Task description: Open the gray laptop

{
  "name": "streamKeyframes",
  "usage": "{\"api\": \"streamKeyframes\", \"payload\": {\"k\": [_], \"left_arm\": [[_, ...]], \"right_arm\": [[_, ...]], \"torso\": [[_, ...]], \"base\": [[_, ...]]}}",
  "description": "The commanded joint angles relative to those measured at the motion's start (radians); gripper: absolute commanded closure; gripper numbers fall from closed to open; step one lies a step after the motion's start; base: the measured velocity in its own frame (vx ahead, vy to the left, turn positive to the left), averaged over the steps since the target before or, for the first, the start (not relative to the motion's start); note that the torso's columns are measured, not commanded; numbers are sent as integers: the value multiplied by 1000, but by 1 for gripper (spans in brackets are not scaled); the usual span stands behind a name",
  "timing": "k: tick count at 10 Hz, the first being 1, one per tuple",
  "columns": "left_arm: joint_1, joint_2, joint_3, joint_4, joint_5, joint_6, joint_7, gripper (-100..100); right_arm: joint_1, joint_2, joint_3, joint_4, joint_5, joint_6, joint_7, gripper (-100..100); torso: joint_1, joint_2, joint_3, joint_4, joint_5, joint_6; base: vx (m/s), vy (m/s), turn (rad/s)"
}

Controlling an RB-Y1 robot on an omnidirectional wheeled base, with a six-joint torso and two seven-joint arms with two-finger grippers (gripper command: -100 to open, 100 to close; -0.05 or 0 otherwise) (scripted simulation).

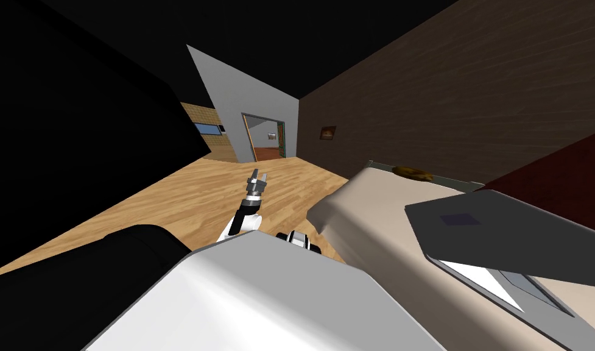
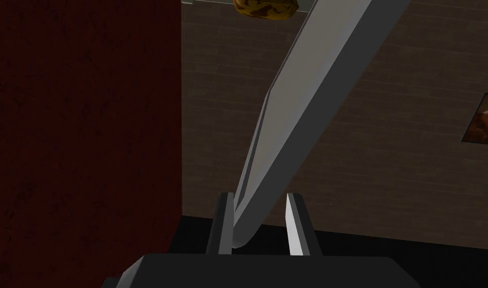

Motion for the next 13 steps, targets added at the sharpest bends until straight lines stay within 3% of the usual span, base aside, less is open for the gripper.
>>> {"api": "streamKeyframes", "payload": {"k": [1,3,4,5,8,9,13], "left_arm": [[0,0,0,0,0,0,0,0],[0,0,0,0,0,0,0,0],[0,0,0,0,0,0,0,0],[0,0,0,0,0,0,0,0],[0,0,0,0,0,0,0,0],[0,0,0,0,0,0,0,0],[0,0,0,0,0,0,0,0]], "right_arm": [[-40,46,25,36,-28,-29,-23,100],[-72,77,37,58,-50,-48,-42,100],[-82,61,24,66,-40,-47,-31,100],[-126,111,33,96,-56,-79,-38,100],[-187,186,49,136,-77,-120,-44,100],[-187,186,49,136,-77,-120,-44,100],[-247,261,65,176,-99,-160,-50,100]], "torso": [[-2,-2,-1,-1,-1,-2],[-3,-2,-1,-1,-3,-4],[-3,-3,-1,-2,-4,-4],[1,-5,-3,-1,1,-4],[-1,-1,0,-1,-3,-5],[-1,-3,-1,-1,-2,-5],[6,0,-2,2,8,-3]], "base": [[-80,-98,21],[-84,-98,16],[-46,-36,-6],[-41,-79,-23],[-75,-113,4],[-41,-70,-22],[-35,-49,11]]}}
